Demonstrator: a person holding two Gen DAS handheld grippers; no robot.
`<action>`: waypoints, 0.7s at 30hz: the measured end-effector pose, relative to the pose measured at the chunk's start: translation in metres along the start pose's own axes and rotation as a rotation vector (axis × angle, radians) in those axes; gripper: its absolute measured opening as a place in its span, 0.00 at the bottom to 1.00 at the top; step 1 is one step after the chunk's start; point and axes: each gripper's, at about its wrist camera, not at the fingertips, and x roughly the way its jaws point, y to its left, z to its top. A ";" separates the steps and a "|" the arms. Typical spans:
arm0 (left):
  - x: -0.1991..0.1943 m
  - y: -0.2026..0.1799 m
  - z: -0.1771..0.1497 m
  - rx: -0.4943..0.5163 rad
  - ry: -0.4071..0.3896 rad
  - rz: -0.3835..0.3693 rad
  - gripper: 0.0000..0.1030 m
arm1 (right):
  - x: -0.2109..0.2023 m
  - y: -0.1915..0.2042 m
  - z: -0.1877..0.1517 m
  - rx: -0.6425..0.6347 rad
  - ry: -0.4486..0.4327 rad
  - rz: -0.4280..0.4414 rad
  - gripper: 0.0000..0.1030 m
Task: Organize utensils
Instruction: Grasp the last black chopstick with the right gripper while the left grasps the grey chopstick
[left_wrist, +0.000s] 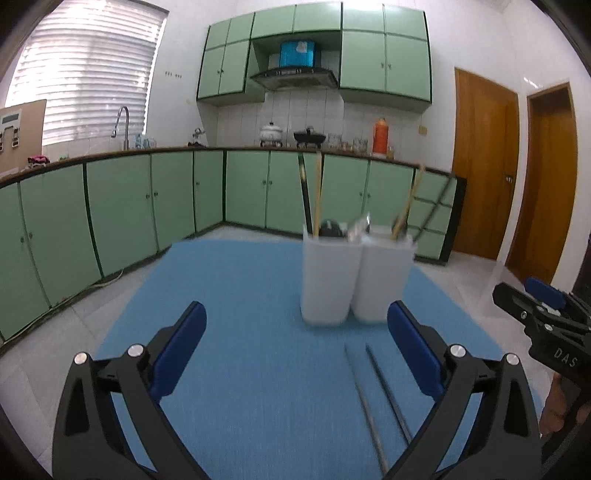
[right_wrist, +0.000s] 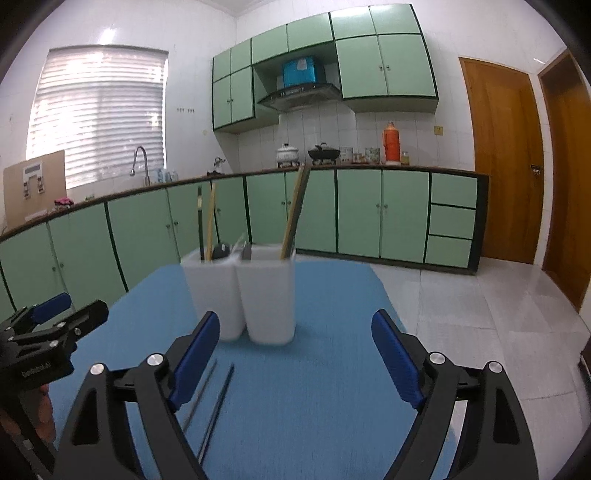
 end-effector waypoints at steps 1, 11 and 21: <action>-0.001 0.000 -0.005 0.004 0.010 0.002 0.93 | -0.003 0.002 -0.008 -0.006 0.008 -0.004 0.80; -0.027 0.001 -0.060 0.003 0.093 -0.007 0.93 | -0.033 0.017 -0.075 0.008 0.055 -0.024 0.80; -0.049 0.006 -0.102 0.003 0.149 -0.001 0.93 | -0.066 0.046 -0.121 -0.057 0.072 0.002 0.77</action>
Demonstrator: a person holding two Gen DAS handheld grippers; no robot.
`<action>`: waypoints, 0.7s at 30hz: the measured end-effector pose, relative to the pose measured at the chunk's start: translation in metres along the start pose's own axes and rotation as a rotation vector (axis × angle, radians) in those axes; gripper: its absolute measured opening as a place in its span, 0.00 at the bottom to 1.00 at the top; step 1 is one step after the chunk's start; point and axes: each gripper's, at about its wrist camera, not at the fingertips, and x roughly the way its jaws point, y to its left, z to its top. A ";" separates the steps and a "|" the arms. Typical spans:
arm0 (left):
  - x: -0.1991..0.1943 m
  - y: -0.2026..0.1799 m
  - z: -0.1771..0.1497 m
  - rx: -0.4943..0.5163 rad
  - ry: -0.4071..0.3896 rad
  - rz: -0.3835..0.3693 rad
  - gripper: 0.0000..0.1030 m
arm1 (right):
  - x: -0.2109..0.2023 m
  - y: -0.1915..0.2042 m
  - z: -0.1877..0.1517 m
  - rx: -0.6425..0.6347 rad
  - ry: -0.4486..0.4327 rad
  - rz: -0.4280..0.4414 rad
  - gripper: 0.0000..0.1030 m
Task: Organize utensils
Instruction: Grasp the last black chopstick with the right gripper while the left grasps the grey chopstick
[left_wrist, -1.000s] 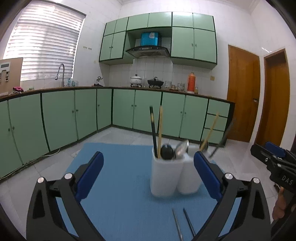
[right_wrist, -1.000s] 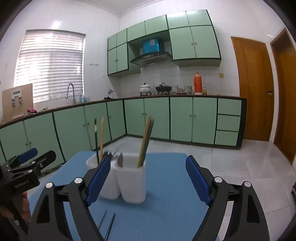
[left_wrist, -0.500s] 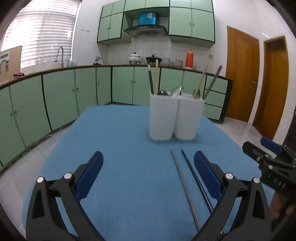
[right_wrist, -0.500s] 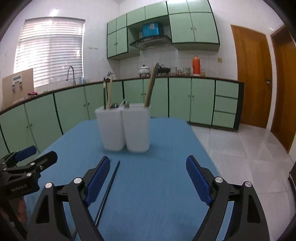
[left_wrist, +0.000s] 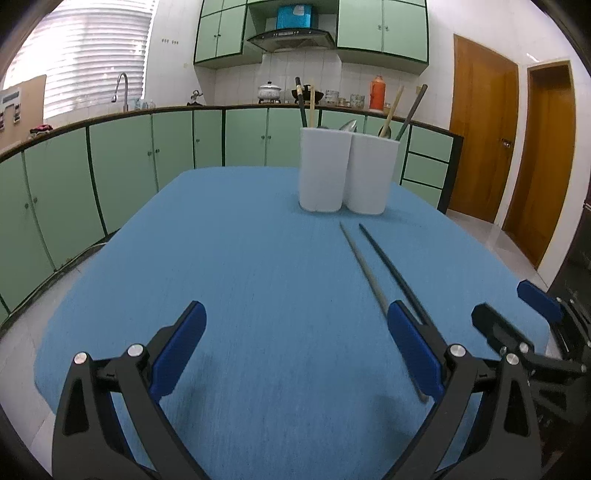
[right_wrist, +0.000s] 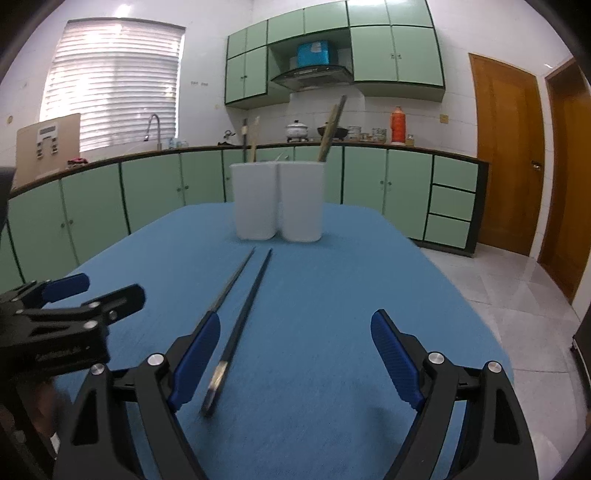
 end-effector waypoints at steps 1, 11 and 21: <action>-0.002 0.000 -0.004 0.000 0.006 -0.001 0.93 | -0.002 0.002 -0.003 -0.003 0.005 0.005 0.75; -0.009 -0.001 -0.025 -0.009 0.035 0.006 0.93 | -0.007 0.027 -0.027 -0.040 0.041 0.038 0.51; -0.014 -0.002 -0.029 -0.022 0.033 0.013 0.93 | -0.001 0.031 -0.035 -0.031 0.044 0.047 0.30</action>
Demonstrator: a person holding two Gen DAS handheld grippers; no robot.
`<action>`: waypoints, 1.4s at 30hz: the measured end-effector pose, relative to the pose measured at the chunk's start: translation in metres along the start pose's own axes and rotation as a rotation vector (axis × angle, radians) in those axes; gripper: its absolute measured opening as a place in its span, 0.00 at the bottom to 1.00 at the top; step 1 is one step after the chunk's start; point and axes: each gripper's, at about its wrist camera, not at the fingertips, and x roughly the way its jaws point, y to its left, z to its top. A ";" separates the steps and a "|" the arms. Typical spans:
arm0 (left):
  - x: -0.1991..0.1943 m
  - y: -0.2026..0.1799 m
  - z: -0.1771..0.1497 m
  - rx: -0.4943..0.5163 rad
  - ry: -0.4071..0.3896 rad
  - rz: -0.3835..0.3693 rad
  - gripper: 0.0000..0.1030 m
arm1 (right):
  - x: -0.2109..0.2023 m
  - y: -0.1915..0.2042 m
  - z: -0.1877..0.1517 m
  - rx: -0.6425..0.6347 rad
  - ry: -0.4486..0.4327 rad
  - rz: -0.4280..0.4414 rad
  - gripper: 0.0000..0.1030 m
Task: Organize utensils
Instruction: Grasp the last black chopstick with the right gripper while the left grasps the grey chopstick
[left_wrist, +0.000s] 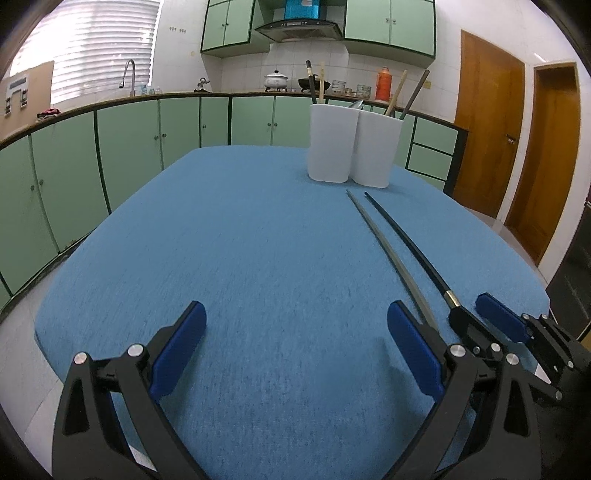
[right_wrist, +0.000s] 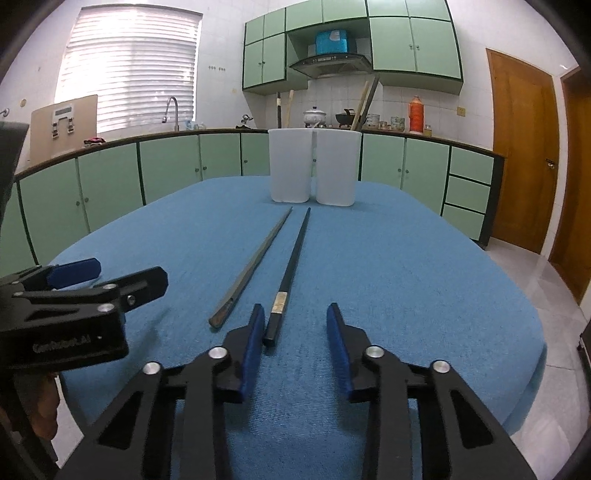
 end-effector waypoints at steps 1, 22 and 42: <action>-0.001 -0.001 0.000 0.001 -0.002 -0.002 0.93 | 0.001 0.001 0.000 0.002 -0.002 0.005 0.26; 0.003 -0.043 0.000 0.030 -0.015 -0.074 0.91 | -0.011 -0.047 0.003 0.177 -0.063 -0.099 0.06; 0.023 -0.085 -0.008 0.084 -0.033 -0.034 0.13 | -0.021 -0.071 -0.002 0.236 -0.085 -0.134 0.07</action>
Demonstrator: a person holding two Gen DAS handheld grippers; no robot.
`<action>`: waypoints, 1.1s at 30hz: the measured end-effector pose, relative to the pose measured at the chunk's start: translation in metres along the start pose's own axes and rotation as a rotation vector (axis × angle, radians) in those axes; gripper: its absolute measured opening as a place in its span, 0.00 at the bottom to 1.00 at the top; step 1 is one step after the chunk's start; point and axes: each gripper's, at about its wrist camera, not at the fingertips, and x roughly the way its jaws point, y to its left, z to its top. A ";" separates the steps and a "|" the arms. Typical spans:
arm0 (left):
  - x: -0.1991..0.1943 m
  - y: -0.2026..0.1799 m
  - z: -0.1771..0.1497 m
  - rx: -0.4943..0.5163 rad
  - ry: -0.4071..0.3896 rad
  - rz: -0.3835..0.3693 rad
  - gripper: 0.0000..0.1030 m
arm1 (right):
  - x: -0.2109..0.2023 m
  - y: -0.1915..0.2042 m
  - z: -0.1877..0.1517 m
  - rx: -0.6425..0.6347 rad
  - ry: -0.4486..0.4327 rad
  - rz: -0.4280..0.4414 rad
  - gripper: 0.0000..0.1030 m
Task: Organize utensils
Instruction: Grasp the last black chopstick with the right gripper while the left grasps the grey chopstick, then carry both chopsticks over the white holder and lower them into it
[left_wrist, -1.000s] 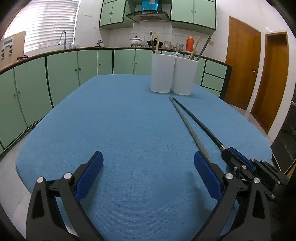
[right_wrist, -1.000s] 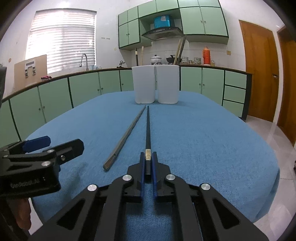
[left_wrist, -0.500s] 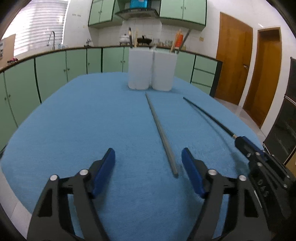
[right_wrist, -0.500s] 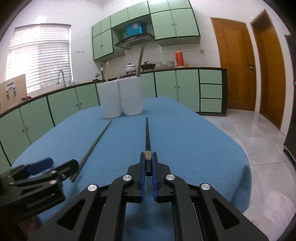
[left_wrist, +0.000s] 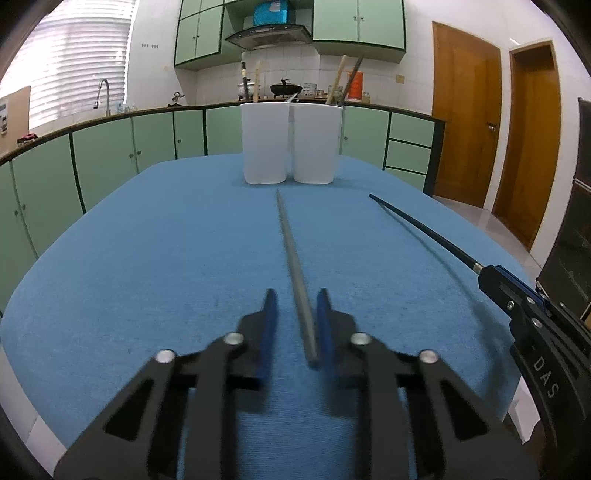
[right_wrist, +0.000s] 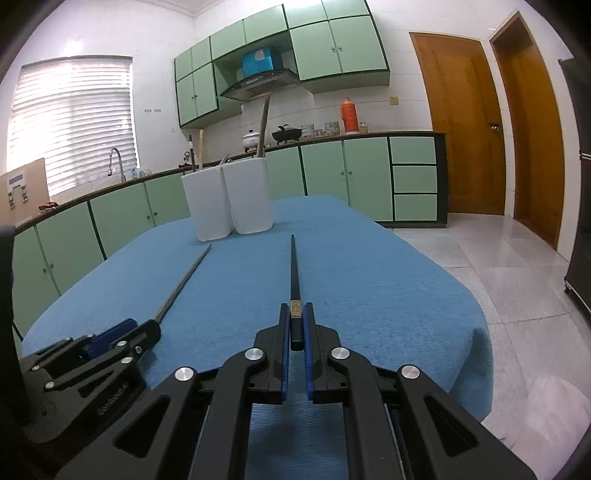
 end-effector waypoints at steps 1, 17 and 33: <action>0.000 -0.003 0.000 0.010 -0.002 -0.001 0.09 | 0.000 -0.001 0.000 0.003 0.000 -0.001 0.07; -0.029 -0.008 0.020 0.069 -0.101 0.031 0.06 | -0.016 -0.002 0.021 -0.025 -0.078 0.003 0.07; -0.077 0.011 0.123 0.071 -0.282 0.002 0.06 | -0.036 0.009 0.141 -0.103 -0.198 0.158 0.07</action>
